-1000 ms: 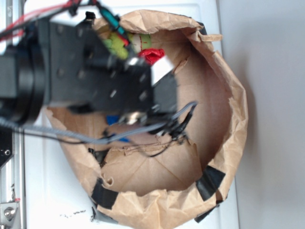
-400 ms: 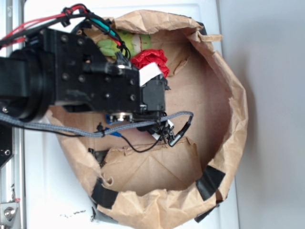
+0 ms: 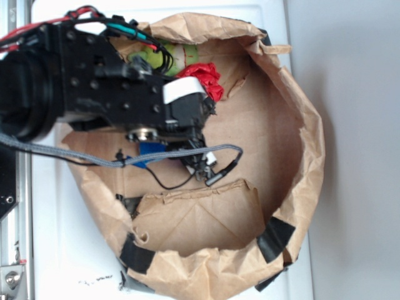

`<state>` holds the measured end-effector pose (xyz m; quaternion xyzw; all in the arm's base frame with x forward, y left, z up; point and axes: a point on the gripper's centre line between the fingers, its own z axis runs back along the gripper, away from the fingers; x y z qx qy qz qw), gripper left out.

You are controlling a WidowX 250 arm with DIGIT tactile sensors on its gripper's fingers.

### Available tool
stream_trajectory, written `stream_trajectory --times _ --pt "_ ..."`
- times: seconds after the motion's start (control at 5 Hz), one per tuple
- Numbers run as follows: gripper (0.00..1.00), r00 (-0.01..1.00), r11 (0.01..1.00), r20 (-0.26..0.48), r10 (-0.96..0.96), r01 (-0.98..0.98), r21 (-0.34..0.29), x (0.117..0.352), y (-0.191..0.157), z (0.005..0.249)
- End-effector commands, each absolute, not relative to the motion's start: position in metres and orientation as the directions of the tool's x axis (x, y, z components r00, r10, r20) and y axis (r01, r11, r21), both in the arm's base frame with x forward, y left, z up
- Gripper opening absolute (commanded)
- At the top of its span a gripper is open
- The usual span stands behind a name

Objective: Grab the blue sponge.

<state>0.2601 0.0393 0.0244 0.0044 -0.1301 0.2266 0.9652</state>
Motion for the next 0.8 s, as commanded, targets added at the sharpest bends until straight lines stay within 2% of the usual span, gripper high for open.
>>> stream_trajectory --times 0.0,0.2,0.6 --pt "1.0 0.909 0.938 0.234 0.346 -0.338 -0.073 0.265 0.057 0.029" --pt "0.0 0.899 0.929 0.232 0.371 -0.364 -0.075 0.267 0.055 0.029" --pt "0.0 0.859 0.889 0.23 0.458 -0.449 -0.097 0.264 0.044 0.055"
